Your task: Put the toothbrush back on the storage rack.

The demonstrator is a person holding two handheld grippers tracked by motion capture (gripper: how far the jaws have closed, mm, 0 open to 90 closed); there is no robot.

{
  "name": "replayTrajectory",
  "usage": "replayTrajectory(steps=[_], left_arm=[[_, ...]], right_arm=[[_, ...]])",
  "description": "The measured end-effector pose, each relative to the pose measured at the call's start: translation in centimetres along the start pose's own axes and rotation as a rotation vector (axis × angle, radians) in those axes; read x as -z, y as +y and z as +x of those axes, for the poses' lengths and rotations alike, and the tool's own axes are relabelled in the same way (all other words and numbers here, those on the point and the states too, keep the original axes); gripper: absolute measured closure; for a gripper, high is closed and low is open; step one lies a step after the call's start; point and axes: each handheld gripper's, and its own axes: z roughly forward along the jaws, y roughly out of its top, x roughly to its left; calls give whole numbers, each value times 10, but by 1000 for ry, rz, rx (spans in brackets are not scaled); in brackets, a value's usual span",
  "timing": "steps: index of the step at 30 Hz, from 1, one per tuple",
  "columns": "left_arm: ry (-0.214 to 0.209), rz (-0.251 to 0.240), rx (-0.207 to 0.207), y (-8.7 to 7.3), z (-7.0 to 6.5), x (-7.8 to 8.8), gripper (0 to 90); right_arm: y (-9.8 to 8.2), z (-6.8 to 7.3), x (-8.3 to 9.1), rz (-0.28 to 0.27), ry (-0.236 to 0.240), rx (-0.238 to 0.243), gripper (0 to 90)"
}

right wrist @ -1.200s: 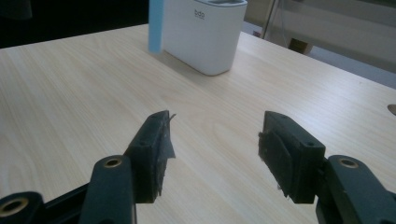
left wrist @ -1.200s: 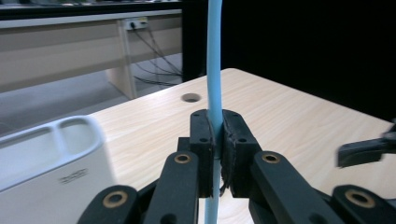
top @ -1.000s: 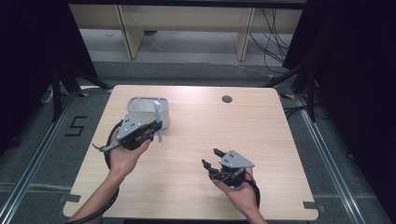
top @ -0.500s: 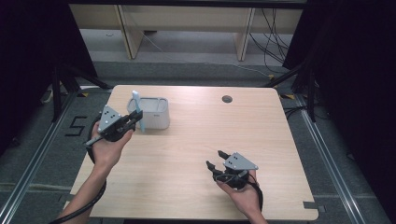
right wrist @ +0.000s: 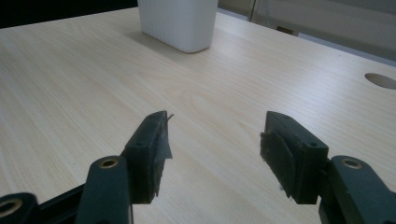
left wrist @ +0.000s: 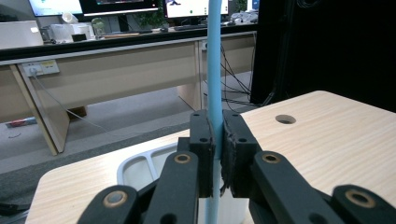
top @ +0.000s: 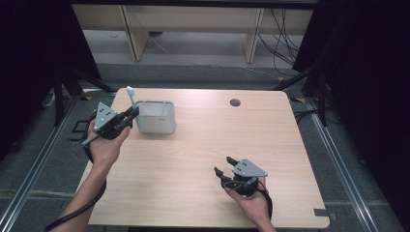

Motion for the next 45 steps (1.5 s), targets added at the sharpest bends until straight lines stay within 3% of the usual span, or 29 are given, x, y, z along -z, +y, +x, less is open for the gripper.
replayTrajectory(steps=[23,24,26,32,45], left_arm=[[40,-33,28,5,20,-21,833],[39,-34,32,6,20,-22,833],[43,-37,30,6,22,-24,833],[53,-47,47,5,27,-30,833],[83,-49,32,7,34,-42,833]], right_arm=[[0,-1,1,5,-1,16,419],[0,0,1,7,6,-9,419],[0,0,0,-3,-5,11,419],[0,0,1,10,7,1,419],[1,0,2,5,8,1,419]])
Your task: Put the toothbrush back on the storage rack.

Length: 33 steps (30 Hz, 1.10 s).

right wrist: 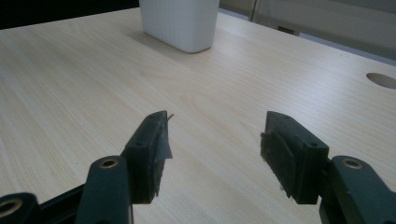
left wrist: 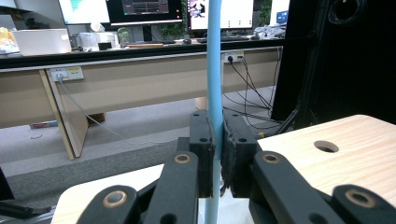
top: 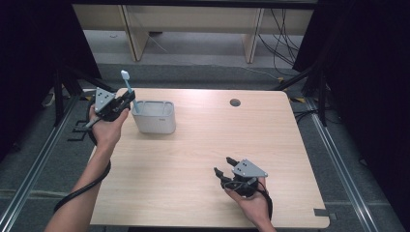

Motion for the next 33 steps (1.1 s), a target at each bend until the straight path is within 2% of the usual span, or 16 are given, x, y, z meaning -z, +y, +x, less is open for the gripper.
replayTrajectory(steps=[4,7,8,9,11,19,21,22,33], left_arm=[[5,1,1,-1,2,-4,833],[8,7,-4,-2,3,-7,833],[7,8,0,-3,3,-8,833],[10,9,0,-4,3,-9,833],[11,13,-2,-5,3,-10,833],[20,32,1,-12,5,-15,833],[23,35,0,-13,5,-16,833],[23,36,3,-14,5,-16,833],[30,61,7,-23,6,-20,833]], right_arm=[[1,0,1,-8,-9,12,418],[1,1,1,-7,-1,-2,419],[1,0,1,-10,-10,15,419],[1,1,0,-6,0,0,419],[1,-1,1,-9,-10,13,419],[1,1,0,-1,2,1,418],[1,0,0,-4,-2,14,419],[1,0,0,0,3,0,418],[0,-1,-1,-6,-7,20,418]])
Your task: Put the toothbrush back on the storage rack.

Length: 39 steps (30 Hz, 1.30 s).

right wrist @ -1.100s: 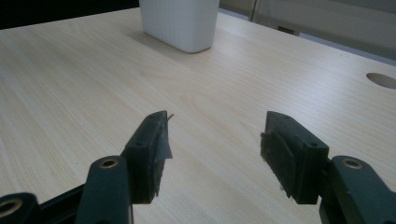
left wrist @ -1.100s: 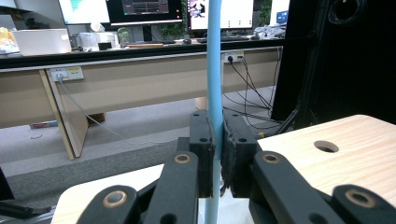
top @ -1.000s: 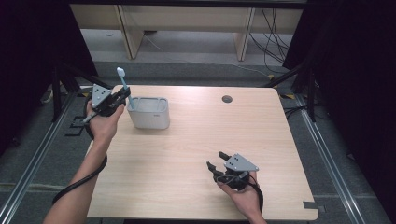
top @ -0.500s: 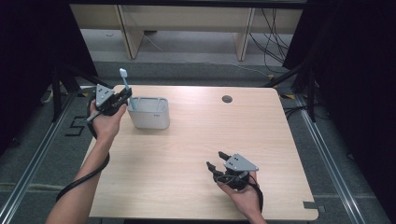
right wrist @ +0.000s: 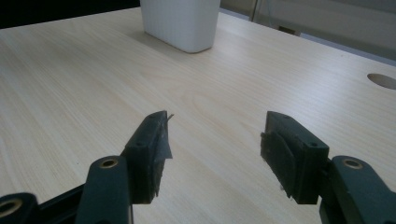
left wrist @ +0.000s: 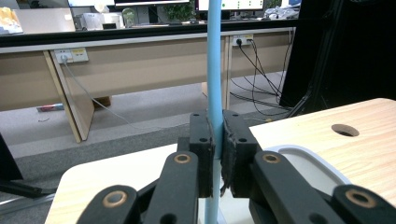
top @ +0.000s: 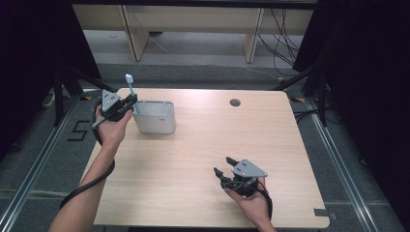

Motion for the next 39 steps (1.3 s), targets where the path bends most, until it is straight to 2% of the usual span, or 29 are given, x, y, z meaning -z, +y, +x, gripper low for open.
replayTrajectory(steps=[4,5,8,11,18,19,22,29,32,35,36,37,39], left_arm=[[4,11,1,-3,1,-1,833],[6,12,2,-3,1,-1,833],[6,17,7,-5,1,-2,833],[7,23,9,-7,2,-3,832],[12,38,15,-12,4,-5,832],[13,39,18,-13,4,-5,832],[15,43,21,-16,5,-6,833],[18,55,24,-20,5,-7,832],[18,60,26,-21,6,-8,832],[20,63,29,-23,7,-8,832],[20,64,30,-23,7,-8,832],[20,65,34,-24,7,-9,832],[22,69,33,-24,8,-9,832]], right_arm=[[0,0,0,-1,-2,-5,418],[-1,2,0,5,1,-27,418],[-1,0,-1,10,4,-4,417],[-1,1,-1,15,17,-21,417],[-2,1,-2,9,9,-20,417],[-2,0,-2,7,2,-9,416],[-2,1,-2,9,9,-21,416],[-1,0,-2,19,12,-3,416],[-1,2,-1,24,11,-25,416],[-2,2,-2,22,10,-22,415],[-2,1,-2,17,5,-7,415],[-2,2,-2,22,9,-20,415],[-2,1,-2,22,8,-11,415]])
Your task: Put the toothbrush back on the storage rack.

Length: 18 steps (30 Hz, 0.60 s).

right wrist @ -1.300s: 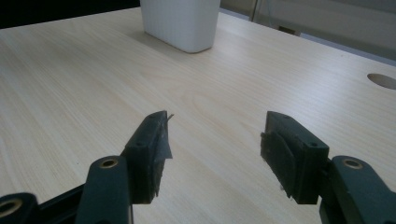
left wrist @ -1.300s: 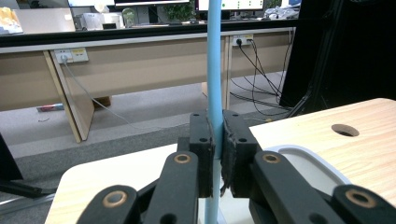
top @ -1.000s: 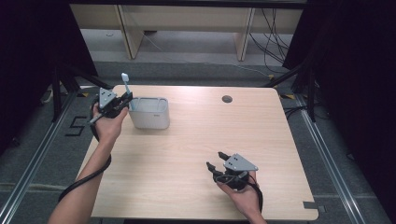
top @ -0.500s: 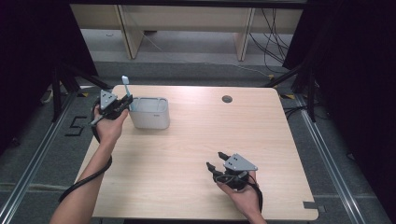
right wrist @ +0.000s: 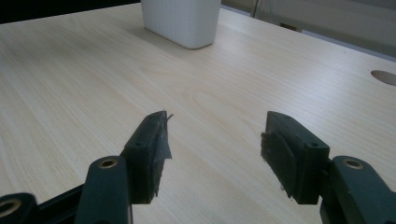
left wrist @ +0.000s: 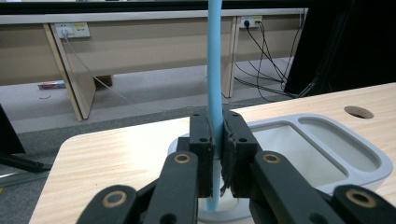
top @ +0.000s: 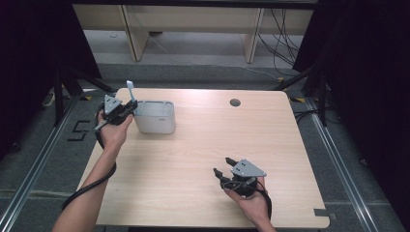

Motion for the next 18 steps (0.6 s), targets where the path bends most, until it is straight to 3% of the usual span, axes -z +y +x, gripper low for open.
replayTrajectory(steps=[14,18], left_arm=[[0,15,9,-6,0,-2,831],[0,17,10,-7,1,-3,831]], right_arm=[[0,1,0,3,5,-11,414],[0,-1,-1,-3,1,21,414]])
